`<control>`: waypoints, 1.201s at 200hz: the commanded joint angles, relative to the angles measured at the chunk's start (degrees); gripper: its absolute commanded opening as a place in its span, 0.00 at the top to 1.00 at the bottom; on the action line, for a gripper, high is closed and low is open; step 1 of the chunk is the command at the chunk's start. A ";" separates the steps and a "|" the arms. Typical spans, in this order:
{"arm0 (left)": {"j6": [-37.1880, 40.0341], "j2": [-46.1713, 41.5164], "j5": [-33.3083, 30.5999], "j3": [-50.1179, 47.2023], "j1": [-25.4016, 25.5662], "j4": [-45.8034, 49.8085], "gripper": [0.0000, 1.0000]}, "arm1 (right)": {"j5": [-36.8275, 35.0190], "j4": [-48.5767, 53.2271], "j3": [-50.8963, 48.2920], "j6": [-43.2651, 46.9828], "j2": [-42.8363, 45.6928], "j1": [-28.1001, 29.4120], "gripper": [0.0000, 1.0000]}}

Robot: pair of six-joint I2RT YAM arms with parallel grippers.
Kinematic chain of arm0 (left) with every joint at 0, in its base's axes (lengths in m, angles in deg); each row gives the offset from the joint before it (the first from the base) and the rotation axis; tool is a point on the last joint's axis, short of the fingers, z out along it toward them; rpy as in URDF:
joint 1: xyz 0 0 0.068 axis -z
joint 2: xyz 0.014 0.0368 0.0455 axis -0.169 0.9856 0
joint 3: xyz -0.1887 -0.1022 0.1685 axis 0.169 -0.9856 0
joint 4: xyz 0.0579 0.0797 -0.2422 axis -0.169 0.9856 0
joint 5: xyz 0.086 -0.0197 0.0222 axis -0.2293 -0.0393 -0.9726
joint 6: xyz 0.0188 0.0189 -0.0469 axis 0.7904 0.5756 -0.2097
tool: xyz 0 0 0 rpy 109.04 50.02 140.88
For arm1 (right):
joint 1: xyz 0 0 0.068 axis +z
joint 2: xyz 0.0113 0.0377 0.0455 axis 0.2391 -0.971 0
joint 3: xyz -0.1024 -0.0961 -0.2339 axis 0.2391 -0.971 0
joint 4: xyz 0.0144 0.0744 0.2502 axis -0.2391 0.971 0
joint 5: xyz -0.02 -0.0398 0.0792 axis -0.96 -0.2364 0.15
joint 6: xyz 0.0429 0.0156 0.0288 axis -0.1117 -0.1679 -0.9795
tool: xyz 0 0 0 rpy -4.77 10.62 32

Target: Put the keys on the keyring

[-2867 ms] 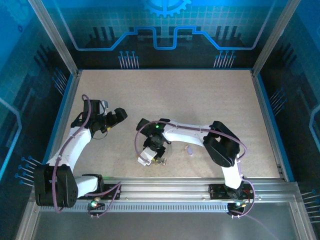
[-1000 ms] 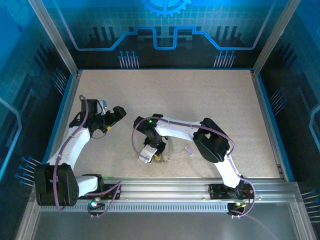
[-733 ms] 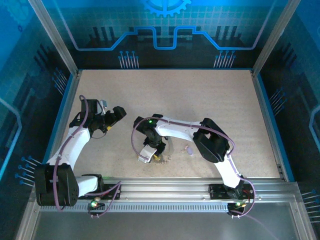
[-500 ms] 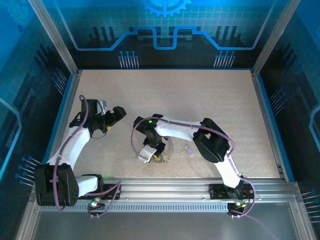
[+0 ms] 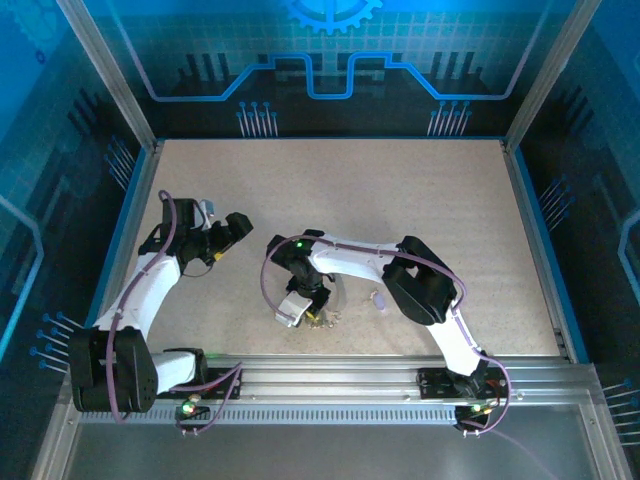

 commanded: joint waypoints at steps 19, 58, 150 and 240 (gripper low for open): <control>-0.82 0.47 1.58 0.49 -0.71 -0.69 0.03 | 2.79 1.94 1.95 -0.24 -1.81 0.55 0.70; -0.84 0.47 1.66 0.43 -0.71 -0.72 0.03 | 3.21 2.54 2.45 0.20 -2.44 0.64 0.71; -0.74 0.64 1.50 0.46 -0.71 -0.69 0.03 | 4.35 2.67 2.75 0.10 -2.53 0.61 0.79; -0.55 0.91 1.49 0.42 -0.75 -0.69 0.04 | 6.03 2.00 2.09 0.55 -2.26 0.63 0.82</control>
